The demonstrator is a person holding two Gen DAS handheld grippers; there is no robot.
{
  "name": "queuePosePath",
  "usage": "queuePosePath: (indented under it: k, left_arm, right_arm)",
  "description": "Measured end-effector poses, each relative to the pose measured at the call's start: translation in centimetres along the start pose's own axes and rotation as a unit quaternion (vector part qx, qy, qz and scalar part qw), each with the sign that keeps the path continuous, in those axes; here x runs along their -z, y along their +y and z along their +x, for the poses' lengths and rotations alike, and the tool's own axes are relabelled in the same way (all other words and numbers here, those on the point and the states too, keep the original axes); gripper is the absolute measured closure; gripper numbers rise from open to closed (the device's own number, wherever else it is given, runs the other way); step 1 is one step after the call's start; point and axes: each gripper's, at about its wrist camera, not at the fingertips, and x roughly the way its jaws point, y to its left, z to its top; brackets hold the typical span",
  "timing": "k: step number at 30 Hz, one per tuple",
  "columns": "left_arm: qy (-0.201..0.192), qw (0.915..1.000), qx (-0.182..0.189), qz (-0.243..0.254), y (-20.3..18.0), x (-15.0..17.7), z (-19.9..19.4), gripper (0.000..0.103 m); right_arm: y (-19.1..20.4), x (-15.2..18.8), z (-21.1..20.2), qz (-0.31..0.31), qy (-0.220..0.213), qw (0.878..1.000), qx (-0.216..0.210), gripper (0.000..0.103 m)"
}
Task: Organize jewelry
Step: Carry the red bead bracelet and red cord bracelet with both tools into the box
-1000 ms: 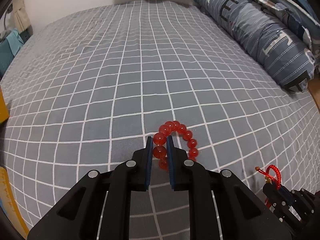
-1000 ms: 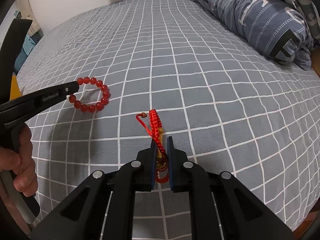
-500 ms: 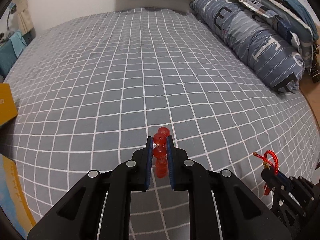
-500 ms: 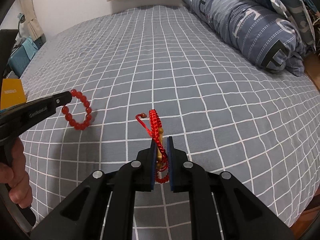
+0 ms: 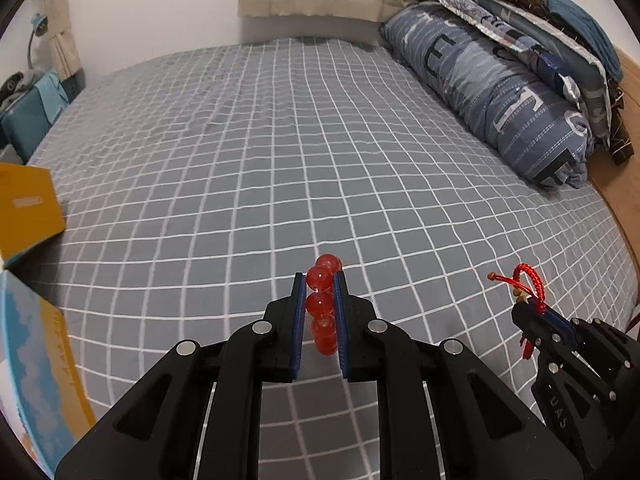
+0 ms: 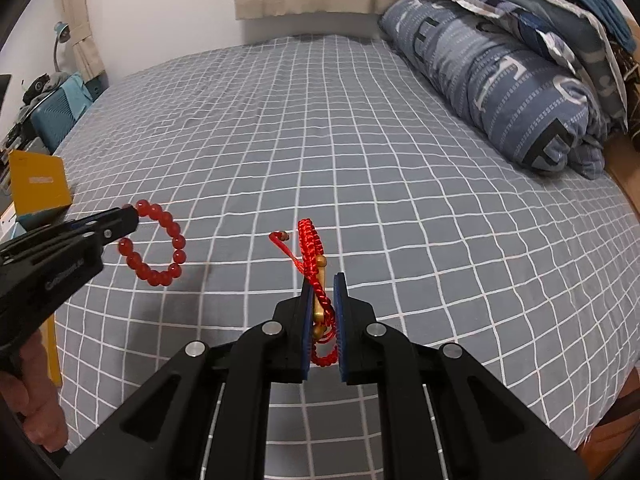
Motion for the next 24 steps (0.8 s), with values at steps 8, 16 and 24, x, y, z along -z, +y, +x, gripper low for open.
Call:
queuePosePath:
  k: [8, 16, 24]
  left_arm:
    - [-0.023, 0.9996, -0.009, -0.013, 3.5, 1.5, -4.2, 0.09]
    - [-0.039, 0.9979, -0.04, -0.034, 7.8, 3.3, -8.9, 0.09]
    - [-0.048, 0.9945, -0.064, -0.068, 14.0, 5.3, -12.5, 0.09]
  right_arm:
    - [2.7, 0.2, -1.2, -0.016, -0.007, 1.0, -0.009, 0.094]
    - [7.3, -0.2, -3.0, -0.033, -0.022, 0.999, -0.032, 0.094]
    - [14.1, -0.6, -4.4, -0.061, -0.031, 0.995, -0.072, 0.094]
